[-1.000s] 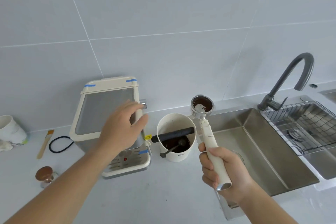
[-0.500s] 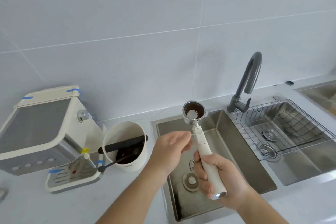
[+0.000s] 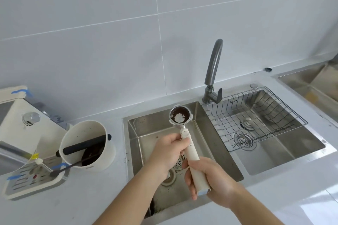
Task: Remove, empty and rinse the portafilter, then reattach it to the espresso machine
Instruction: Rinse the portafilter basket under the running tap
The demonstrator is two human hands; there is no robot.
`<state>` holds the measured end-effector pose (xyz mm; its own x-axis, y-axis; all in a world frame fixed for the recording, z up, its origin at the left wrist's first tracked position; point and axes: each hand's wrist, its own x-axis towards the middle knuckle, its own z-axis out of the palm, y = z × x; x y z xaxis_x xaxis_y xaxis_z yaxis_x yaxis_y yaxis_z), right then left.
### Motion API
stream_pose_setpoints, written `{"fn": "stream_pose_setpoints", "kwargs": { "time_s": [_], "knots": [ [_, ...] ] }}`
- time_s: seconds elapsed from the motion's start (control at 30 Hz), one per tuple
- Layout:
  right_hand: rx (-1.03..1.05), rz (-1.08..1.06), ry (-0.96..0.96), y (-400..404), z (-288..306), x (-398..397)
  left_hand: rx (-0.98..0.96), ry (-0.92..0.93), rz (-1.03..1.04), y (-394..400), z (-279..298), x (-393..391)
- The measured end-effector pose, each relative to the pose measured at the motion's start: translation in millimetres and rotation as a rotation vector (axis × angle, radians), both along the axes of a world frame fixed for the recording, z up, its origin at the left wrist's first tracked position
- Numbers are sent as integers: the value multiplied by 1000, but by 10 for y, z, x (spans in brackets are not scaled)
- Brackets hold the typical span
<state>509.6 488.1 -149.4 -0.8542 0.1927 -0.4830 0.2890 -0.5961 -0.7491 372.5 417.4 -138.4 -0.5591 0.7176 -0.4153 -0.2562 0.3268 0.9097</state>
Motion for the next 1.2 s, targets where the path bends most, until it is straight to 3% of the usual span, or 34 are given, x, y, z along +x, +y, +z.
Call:
{"fn": "stream_pose_setpoints", "kwargs": {
  "time_s": [0.33,0.4,0.53,0.67,0.83,1.2],
  "knots": [
    [169,57,-76,694,-167,164,-43,-76,98,398,-112,-57],
    [335,-25,-173,919,-232,127,-44,-91,103,448,-116,-73],
    [957,-86,-372,1454,-317,2,-52,-116,87,513,-138,-105],
    [1185,-152,-425,1987,-261,-206,-71,-117,39,585,-143,-133],
    [1254,-251,-424,2460,-159,-560,-103,-131,18,718,-144,-195],
    [1410,-174,-457,2829,-281,-1006,-148,-159,-3,870,-205,-257]
  ]
}}
